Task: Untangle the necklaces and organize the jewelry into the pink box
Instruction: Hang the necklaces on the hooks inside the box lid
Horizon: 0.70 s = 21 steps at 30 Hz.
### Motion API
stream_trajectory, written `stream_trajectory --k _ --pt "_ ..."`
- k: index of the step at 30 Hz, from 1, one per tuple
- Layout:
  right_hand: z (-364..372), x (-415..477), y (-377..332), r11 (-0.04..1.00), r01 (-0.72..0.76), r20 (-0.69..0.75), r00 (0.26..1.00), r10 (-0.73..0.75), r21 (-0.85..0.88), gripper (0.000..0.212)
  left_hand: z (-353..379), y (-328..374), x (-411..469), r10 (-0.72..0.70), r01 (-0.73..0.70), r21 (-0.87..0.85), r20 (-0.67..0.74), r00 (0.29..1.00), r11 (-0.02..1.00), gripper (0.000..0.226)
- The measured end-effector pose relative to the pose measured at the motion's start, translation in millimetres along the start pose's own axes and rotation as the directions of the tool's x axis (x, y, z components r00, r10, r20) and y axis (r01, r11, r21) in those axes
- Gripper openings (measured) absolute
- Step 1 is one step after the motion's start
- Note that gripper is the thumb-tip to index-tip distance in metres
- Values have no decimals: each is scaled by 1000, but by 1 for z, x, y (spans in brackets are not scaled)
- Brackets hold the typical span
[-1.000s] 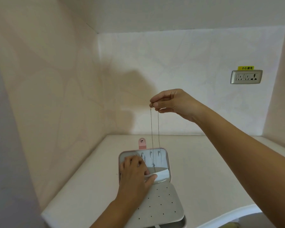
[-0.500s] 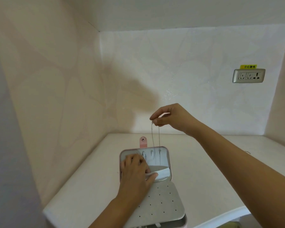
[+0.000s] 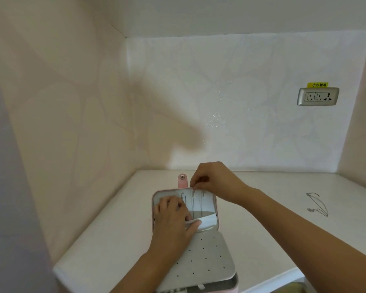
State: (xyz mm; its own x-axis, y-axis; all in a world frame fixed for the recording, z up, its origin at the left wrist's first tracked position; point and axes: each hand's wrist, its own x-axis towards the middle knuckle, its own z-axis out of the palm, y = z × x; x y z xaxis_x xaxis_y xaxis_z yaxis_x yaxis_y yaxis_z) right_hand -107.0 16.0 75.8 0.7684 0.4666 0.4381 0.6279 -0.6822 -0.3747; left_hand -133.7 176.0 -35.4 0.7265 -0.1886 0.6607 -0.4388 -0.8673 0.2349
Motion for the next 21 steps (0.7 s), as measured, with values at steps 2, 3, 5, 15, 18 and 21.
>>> stream_trajectory --k 2,3,5,15,18,21 --pt "6 -3 2 999 32 -9 999 -33 -38 9 -2 2 1 1 -2 38 33 999 999 30" --pt "9 -4 2 997 49 -10 999 -50 -62 9 -2 3 1 0 -1 48 33 999 999 31" --pt "14 -5 2 989 78 -5 997 -80 -127 11 -3 4 1 -12 13 34 -25 1000 999 32" --pt "22 -3 10 940 146 -41 985 -167 -309 14 -3 5 1 3 -1 32 -83 997 999 32" --pt "24 -4 13 933 164 -34 982 -185 -320 15 -5 6 1 -4 6 33 -66 998 999 32" --pt "27 -6 15 943 152 -56 983 -176 -296 16 -2 3 1 -25 26 39 -15 1000 999 33"
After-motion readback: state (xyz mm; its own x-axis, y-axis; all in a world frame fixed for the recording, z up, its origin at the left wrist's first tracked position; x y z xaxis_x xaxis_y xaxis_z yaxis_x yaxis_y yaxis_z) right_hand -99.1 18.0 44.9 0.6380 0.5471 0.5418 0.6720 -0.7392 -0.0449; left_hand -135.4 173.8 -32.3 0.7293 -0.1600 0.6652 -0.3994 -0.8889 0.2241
